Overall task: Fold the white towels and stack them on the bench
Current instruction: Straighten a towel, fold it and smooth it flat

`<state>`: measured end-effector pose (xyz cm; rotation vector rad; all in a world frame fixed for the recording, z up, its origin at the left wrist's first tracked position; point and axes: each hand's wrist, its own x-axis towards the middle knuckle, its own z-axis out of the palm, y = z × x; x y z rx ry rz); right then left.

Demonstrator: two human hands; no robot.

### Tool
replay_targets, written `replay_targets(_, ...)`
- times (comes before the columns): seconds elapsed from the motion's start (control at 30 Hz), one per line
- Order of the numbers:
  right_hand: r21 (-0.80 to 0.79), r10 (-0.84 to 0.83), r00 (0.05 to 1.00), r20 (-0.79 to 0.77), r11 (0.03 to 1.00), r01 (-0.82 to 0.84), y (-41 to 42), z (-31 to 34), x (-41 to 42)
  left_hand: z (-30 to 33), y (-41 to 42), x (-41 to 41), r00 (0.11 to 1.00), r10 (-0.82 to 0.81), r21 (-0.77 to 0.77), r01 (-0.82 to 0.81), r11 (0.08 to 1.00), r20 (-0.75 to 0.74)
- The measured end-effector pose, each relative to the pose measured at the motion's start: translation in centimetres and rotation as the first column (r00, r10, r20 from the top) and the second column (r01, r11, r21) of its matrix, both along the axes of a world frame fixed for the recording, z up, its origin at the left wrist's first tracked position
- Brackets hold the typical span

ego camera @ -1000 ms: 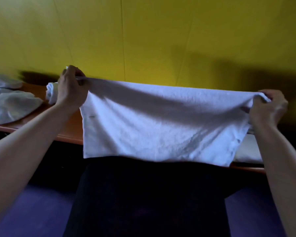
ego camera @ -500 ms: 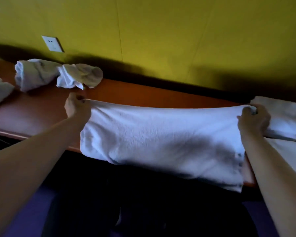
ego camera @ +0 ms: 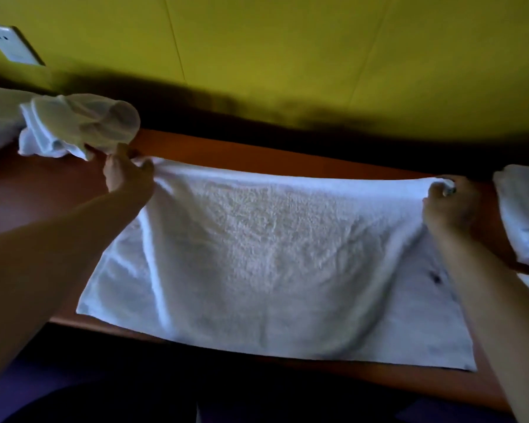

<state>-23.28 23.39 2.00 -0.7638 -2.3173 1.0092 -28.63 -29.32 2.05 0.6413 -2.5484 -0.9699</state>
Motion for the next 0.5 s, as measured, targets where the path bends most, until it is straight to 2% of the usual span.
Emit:
replay_targets(0.07,0.016,0.039,0.999,0.036,0.999,-0.039,0.2,-0.3,-0.1,-0.5,0.6,-0.7,0.99,-0.131,-0.039,0.133,0.99,0.047)
replay_targets(0.13,0.121,0.095,0.99,0.099,0.987,-0.107,0.5,-0.9,0.6,-1.2,1.3,-0.3,0.953,-0.282,-0.114,0.294,0.949,0.108)
replay_targets(0.2,0.324,0.194,0.972,0.135,0.918,-0.228,0.5,-1.7,2.2,-1.8,2.2,1.0,0.921,-0.362,-0.235,0.387,0.892,0.143)
replay_targets(0.27,0.438,0.306,0.931,0.198,0.822,-0.363,0.1,-2.5,4.0,-2.1,4.0,3.2,0.898,-0.407,-0.29,0.44,0.85,0.17)
replay_targets(0.37,0.387,0.422,0.846,0.327,0.757,-0.527,-0.7,-3.3,6.6,-2.1,8.5,8.1,0.837,-0.527,-0.35,0.543,0.763,0.148)
replay_targets(0.5,0.286,0.441,0.804,0.398,0.773,-0.566,-0.1,-2.7,7.8,-1.9,17.0,15.2,0.703,-0.705,-0.371,0.682,0.63,0.096)
